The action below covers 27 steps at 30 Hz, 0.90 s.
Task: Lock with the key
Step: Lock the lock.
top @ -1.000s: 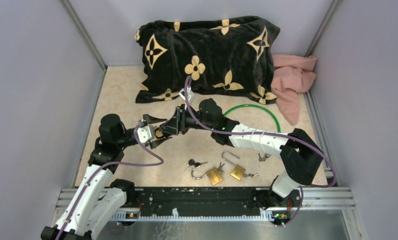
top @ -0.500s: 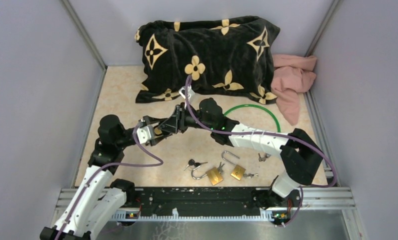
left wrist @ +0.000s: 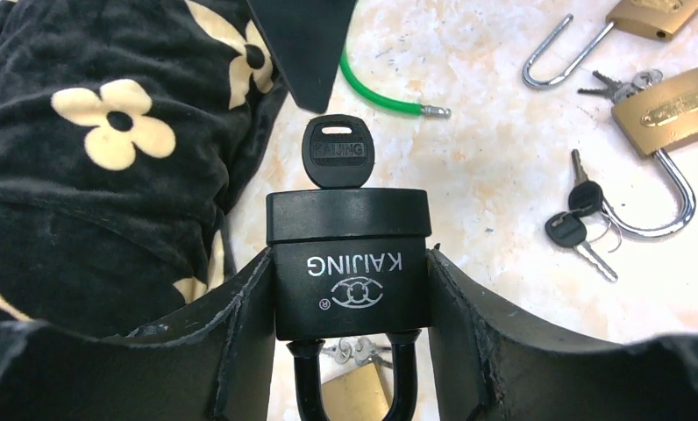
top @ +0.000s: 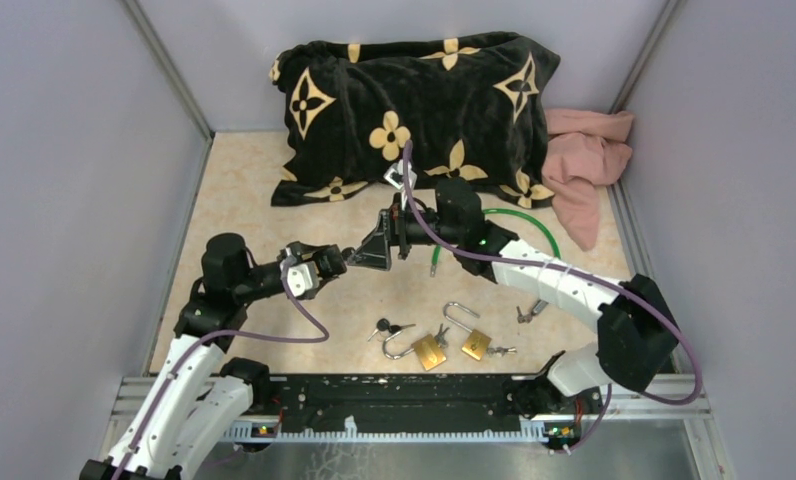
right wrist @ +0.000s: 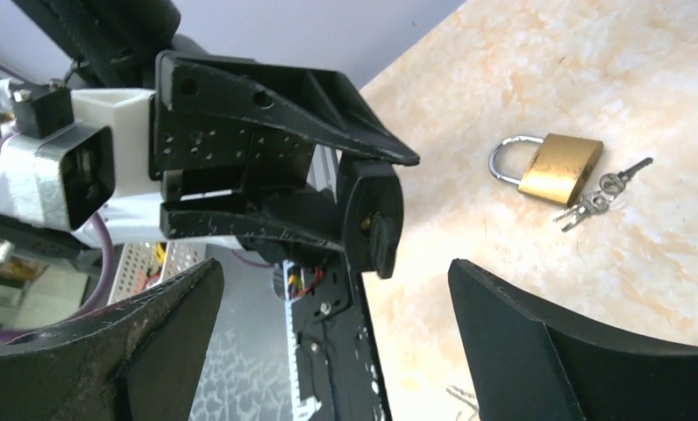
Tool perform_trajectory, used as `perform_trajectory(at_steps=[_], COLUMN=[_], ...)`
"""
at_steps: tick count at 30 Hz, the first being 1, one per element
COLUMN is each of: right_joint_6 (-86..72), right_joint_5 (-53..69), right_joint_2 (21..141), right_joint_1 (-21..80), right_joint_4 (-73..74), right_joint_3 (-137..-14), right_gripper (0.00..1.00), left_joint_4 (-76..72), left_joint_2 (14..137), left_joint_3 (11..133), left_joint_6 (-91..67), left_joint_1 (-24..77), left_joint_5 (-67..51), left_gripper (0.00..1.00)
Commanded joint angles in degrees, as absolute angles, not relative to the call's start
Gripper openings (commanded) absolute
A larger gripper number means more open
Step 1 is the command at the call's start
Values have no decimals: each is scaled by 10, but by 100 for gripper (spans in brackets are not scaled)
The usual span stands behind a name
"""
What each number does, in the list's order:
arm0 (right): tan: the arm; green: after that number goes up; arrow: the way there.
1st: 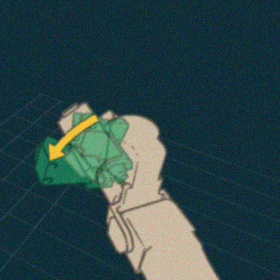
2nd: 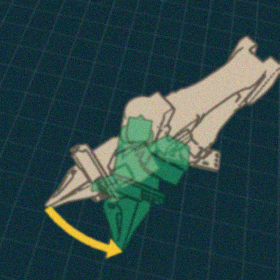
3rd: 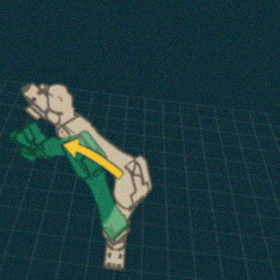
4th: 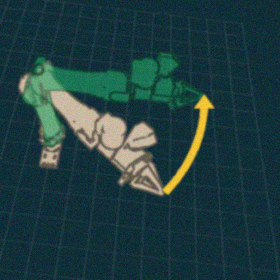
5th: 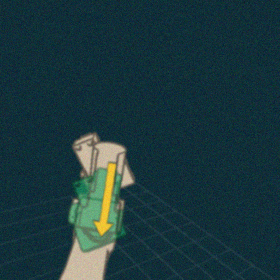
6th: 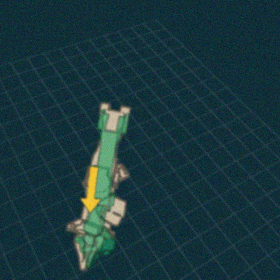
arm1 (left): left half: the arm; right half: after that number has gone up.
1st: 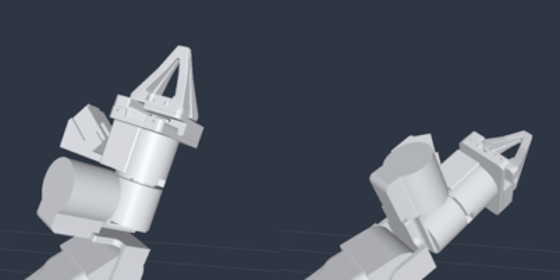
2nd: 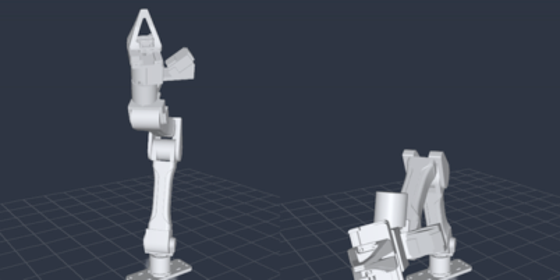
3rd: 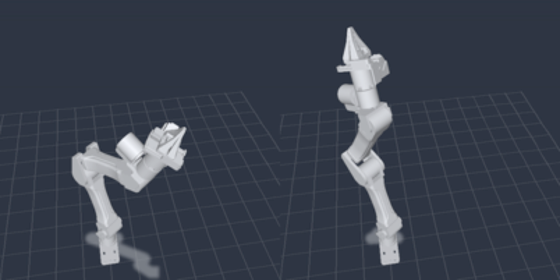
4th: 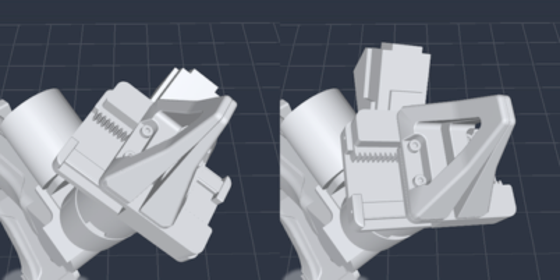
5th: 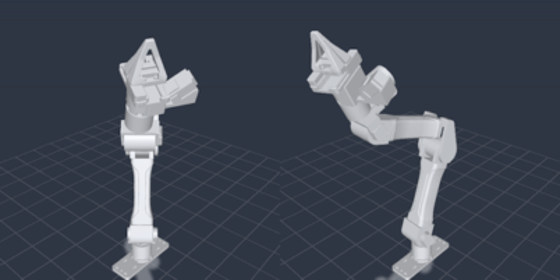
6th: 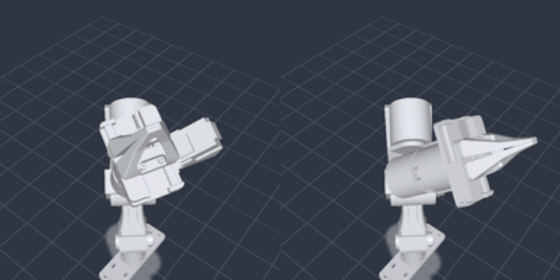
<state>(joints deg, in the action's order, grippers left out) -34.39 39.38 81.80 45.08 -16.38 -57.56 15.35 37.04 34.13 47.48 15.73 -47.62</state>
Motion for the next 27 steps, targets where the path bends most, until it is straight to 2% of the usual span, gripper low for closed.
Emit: perform_trajectory(at_steps=[1, 3, 5, 6, 11, 16, 17, 20, 21, 27], right_joint_6=[-250, -245, -248, -252, -273, -283, -287, -303, -305, -299], right_joint_5=[408, 406, 411, 417, 435, 439, 442, 458, 463, 480], right_joint_2=[786, 799, 818, 829, 857, 871, 873, 883, 887, 902], right_joint_1=[455, 455, 455, 455, 455, 455, 455, 458, 459, 463], right_joint_4=[-61, -53, -49, -48, -74, -87, -92, -113, -114, -92], right_joint_3=[-620, -631, -644, -651, -662, -665, -664, -663, -666, -678], right_gripper=[94, 78, 57, 51, 50, 53, 52, 38, 37, 36], left_joint_4=[168, 171, 172, 173, 177, 179, 180, 179, 179, 175], left_joint_2=[357, 357, 355, 354, 353, 354, 353, 354, 356, 357], left_joint_3=[349, 350, 350, 351, 354, 358, 358, 359, 360, 364], left_joint_6=[541, 542, 541, 540, 535, 535, 535, 536, 536, 535], left_joint_1=[159, 159, 159, 159, 159, 159, 159, 159, 159, 159], left_joint_5=[-484, -489, -496, -499, -506, -511, -511, -513, -512, -507], left_gripper=[0, 0, 0, 0, 0, 0, 0, 0, 0, 0])
